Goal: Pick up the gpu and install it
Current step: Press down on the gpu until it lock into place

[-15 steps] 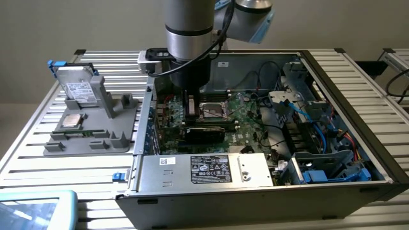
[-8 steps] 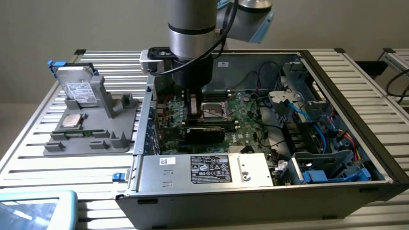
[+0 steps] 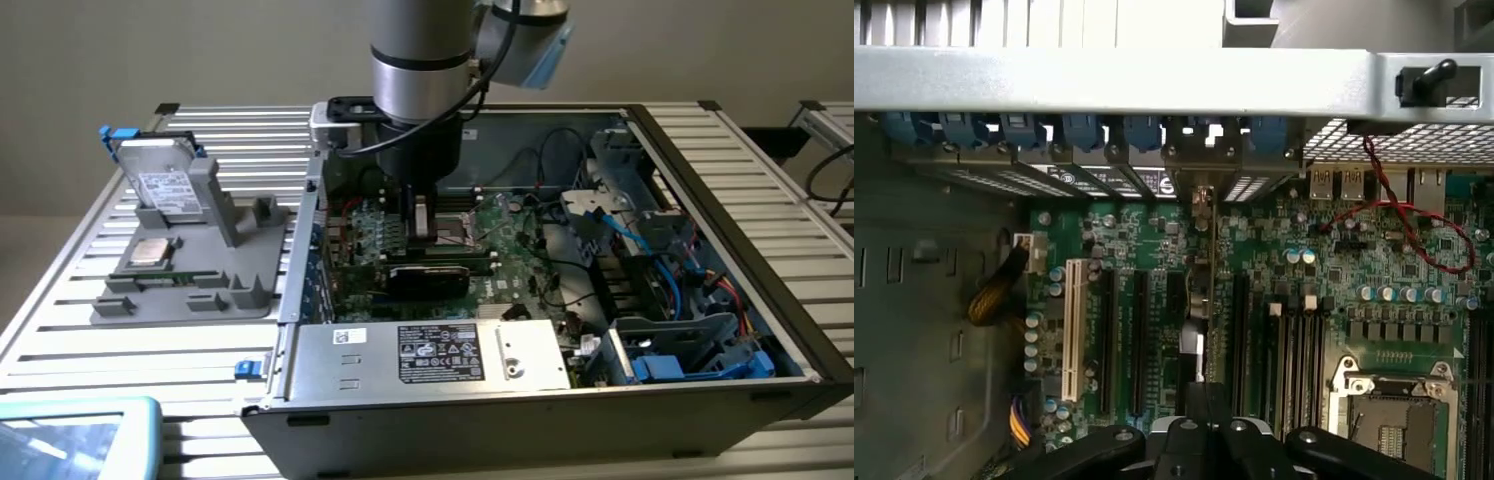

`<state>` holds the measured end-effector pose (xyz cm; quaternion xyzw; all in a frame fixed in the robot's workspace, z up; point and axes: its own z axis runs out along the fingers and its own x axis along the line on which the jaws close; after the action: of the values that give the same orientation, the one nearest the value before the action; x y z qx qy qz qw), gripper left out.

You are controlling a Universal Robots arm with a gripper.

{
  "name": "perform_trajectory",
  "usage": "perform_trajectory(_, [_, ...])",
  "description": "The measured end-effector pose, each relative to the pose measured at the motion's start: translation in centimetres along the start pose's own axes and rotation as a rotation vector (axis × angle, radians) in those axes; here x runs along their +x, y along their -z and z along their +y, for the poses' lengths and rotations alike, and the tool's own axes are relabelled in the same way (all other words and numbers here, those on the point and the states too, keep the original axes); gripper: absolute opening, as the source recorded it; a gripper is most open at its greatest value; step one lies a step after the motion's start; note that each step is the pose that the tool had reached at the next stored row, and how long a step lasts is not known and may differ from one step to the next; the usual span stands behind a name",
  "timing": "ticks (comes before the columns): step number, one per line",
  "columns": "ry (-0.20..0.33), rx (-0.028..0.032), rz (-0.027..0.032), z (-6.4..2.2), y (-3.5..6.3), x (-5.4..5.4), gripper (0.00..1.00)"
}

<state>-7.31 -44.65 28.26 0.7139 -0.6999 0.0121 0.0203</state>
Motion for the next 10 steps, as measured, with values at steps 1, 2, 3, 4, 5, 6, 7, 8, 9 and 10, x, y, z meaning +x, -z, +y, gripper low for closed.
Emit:
perform_trajectory(1, [0.000, 0.0000, 0.0000, -0.21, -0.01, 0.01, 0.11])
perform_trajectory(2, [0.000, 0.0000, 0.0000, -0.42, -0.02, 0.01, 0.11])
perform_trajectory(3, [0.000, 0.0000, -0.0003, -0.60, -0.06, 0.01, 0.11])
perform_trajectory(4, [-0.001, 0.0001, -0.0002, -0.70, -0.11, 0.02, 0.11])
perform_trajectory(5, [-0.001, 0.0000, -0.0003, -0.70, -0.22, 0.01, 0.11])
perform_trajectory(6, [-0.001, -0.0001, -0.0002, -0.70, -0.38, 0.00, 0.11])
perform_trajectory(7, [-0.002, -0.0001, -0.0003, -0.71, -0.56, 0.00, 0.11])
perform_trajectory(8, [-0.003, -0.0001, -0.0003, -0.71, -0.72, -0.01, 0.11])
perform_trajectory(9, [-0.003, -0.0003, -0.0002, -0.72, -0.86, -0.02, 0.11])
perform_trajectory(10, [-0.004, -0.0002, -0.0004, -0.72, -1.01, -0.02, 0.11])
